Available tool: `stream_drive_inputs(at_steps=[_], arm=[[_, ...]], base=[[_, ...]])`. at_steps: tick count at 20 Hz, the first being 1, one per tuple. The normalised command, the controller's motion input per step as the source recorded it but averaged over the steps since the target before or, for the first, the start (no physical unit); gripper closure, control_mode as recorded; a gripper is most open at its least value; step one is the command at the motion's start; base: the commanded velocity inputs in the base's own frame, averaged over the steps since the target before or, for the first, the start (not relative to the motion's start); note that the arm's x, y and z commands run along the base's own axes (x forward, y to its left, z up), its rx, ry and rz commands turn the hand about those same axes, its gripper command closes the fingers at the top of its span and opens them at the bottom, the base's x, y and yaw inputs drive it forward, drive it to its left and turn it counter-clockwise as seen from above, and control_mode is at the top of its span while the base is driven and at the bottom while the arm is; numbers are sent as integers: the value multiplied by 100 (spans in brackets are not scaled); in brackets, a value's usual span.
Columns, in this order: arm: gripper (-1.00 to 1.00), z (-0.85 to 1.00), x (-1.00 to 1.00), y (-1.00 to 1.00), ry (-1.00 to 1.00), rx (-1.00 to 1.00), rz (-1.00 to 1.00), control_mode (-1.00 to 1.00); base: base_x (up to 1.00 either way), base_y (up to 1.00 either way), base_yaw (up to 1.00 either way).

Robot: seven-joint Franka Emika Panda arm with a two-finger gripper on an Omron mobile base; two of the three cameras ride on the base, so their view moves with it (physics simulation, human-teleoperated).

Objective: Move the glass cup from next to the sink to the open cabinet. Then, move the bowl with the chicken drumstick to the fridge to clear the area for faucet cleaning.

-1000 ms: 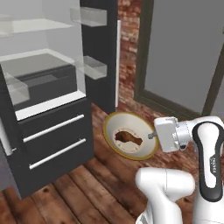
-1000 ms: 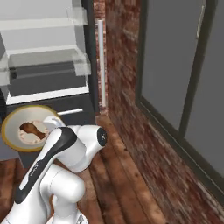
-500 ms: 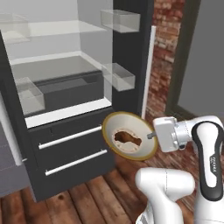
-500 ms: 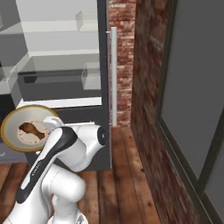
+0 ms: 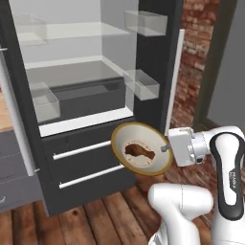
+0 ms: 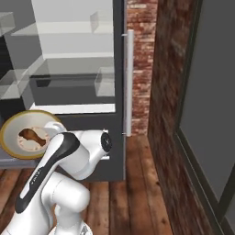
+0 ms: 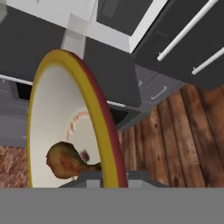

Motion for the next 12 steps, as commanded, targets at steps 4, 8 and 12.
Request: stream_drive_inputs(at_steps=[4,8,12], arm=[[100,0,0,0,0,0,0,100],[100,0,0,0,0,0,0,100],[100,0,0,0,0,0,0,100]], base=[[45,-1,29],[21,-4,17],[86,0,-1]])
